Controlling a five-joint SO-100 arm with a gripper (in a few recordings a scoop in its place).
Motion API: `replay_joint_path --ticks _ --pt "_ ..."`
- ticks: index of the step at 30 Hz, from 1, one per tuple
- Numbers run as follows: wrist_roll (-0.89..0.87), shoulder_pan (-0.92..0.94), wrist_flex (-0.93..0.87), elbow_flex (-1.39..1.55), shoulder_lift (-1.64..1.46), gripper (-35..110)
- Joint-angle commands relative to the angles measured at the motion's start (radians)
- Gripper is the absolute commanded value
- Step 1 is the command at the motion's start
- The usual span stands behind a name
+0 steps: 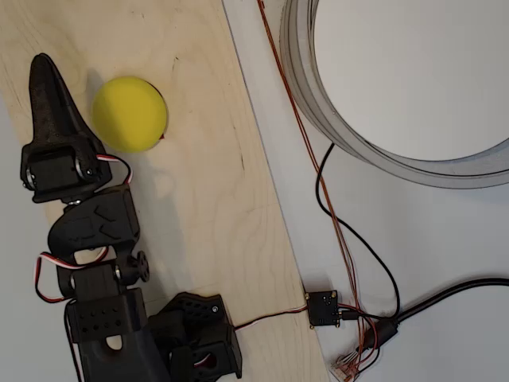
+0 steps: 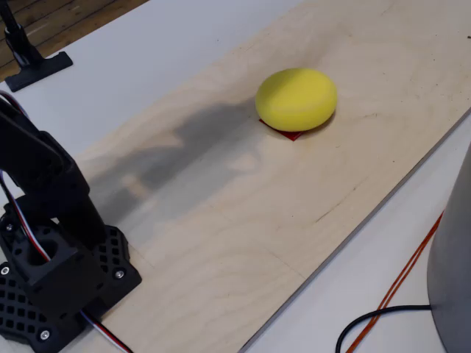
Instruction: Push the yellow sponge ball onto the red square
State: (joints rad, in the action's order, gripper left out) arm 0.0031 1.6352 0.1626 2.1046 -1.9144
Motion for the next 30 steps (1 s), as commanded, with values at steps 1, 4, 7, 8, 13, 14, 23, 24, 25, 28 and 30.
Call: replay_joint_path --ticks 1,4,7,8,13,14,23,24,25,28,30 --pt "-0.008 0.018 0.015 -0.028 -0.006 -1" --pt "-0.011 0.018 0.015 -0.028 -0.008 -1" --pt "-0.014 0.018 0.015 -0.028 -0.009 -1" --pt "-0.012 0.018 0.015 -0.028 -0.009 -1" --pt "-0.008 0.021 0.015 -0.021 -0.014 -1" --pt "-0.008 0.023 0.015 -0.021 -0.014 -1" --pt "-0.031 0.023 0.015 -0.018 -0.014 -1" --pt "-0.031 0.023 0.015 -0.018 -0.014 -1" --pt "-0.029 0.023 0.015 -0.017 -0.015 -1" --pt "-0.026 0.025 0.015 -0.009 -0.02 -1" --pt "-0.026 0.025 0.015 -0.005 -0.021 -1"
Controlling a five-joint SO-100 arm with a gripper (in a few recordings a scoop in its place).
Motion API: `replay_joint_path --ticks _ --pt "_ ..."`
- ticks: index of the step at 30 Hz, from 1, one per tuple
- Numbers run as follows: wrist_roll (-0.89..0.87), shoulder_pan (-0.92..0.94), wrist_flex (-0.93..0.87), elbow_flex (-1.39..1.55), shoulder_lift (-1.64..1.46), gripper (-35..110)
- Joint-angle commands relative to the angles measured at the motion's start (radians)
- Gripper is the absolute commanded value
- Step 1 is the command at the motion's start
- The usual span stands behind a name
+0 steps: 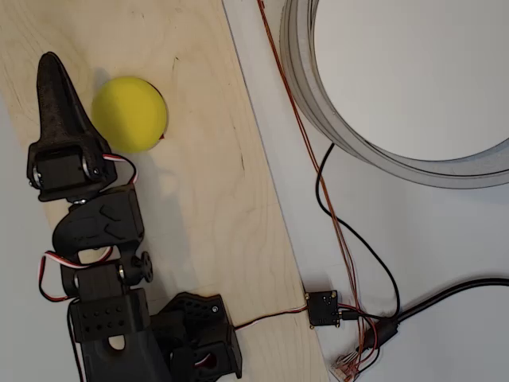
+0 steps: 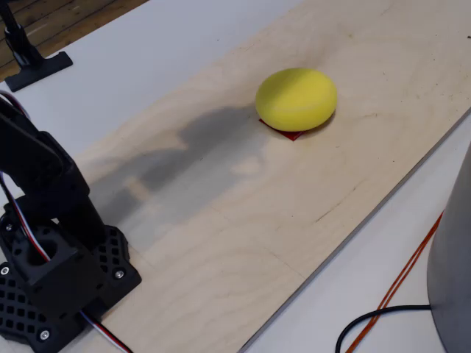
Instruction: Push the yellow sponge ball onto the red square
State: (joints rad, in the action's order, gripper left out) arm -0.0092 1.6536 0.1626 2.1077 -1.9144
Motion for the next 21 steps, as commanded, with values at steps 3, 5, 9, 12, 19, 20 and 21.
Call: replay_joint_path --ticks 3,5,9,12,19,20,21 --pt "-0.015 0.008 0.015 -0.006 -0.026 -1" --pt "-0.017 0.008 0.015 -0.002 -0.032 -1" --pt "-0.018 0.009 0.015 0.003 -0.038 -1" --pt "-0.017 0.009 0.015 0.003 -0.038 -1" --pt "-0.038 0.009 0.015 0.014 -0.054 -1" --pt "-0.043 0.009 0.015 0.02 -0.06 -1" --pt "-0.048 0.009 0.017 0.026 -0.066 -1"
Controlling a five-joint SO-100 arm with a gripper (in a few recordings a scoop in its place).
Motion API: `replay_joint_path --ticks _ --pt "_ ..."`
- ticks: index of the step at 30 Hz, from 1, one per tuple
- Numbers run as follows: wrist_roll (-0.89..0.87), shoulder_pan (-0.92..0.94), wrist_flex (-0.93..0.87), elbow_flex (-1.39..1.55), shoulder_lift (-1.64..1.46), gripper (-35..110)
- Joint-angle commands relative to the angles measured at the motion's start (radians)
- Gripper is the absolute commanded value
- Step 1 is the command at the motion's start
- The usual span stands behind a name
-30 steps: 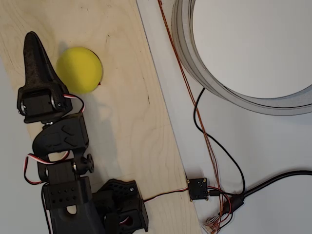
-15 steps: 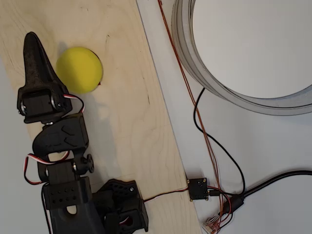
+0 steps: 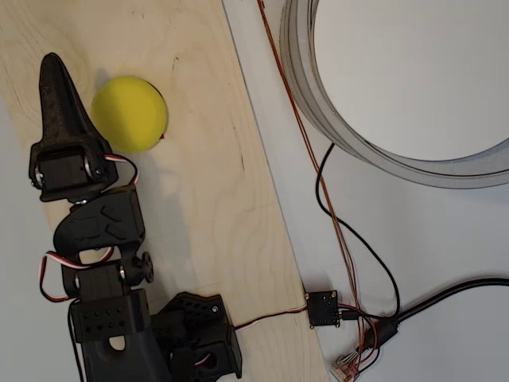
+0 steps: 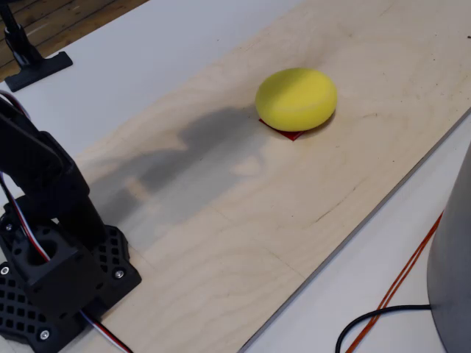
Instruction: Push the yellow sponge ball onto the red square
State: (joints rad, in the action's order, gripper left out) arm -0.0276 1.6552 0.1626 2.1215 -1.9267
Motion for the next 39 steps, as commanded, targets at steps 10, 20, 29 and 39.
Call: replay_joint_path --ticks 10,20,29,39 --pt "-0.026 0.017 0.017 0.032 -0.049 -1" --pt "-0.055 0.018 0.017 0.035 -0.051 -1" --pt "-0.051 0.023 0.017 0.038 -0.049 -1" --pt "-0.043 0.018 0.017 0.058 -0.064 -1"
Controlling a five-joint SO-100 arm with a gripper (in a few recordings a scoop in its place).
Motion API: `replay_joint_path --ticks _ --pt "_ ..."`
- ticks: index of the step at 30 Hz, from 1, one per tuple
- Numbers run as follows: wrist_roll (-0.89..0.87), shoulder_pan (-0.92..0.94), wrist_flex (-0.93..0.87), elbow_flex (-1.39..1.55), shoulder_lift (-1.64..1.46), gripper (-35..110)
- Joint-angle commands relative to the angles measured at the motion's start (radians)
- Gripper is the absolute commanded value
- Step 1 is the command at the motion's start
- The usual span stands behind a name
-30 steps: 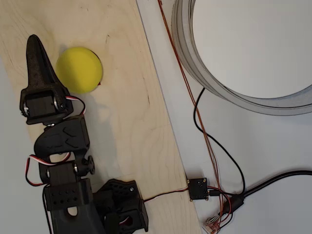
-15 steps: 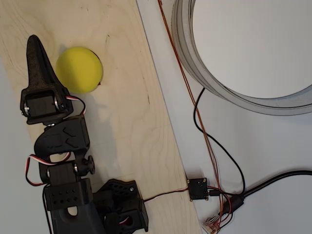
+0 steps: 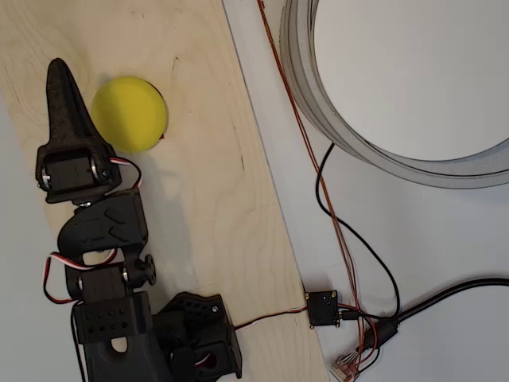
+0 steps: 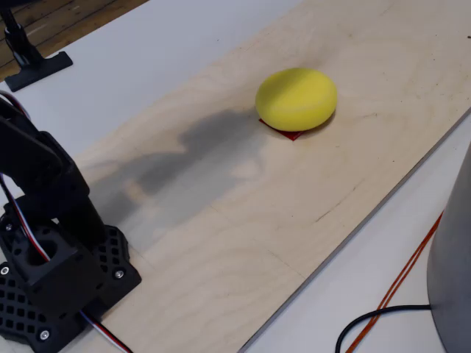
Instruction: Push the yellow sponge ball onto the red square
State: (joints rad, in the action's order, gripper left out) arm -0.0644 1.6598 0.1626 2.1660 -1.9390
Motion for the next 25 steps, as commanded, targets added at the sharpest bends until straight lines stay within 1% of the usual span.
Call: replay_joint_path --ticks 1,25 --pt "-0.005 0.014 0.017 0.014 -0.054 -1" --pt "-0.005 0.012 0.017 0.02 -0.061 -1"
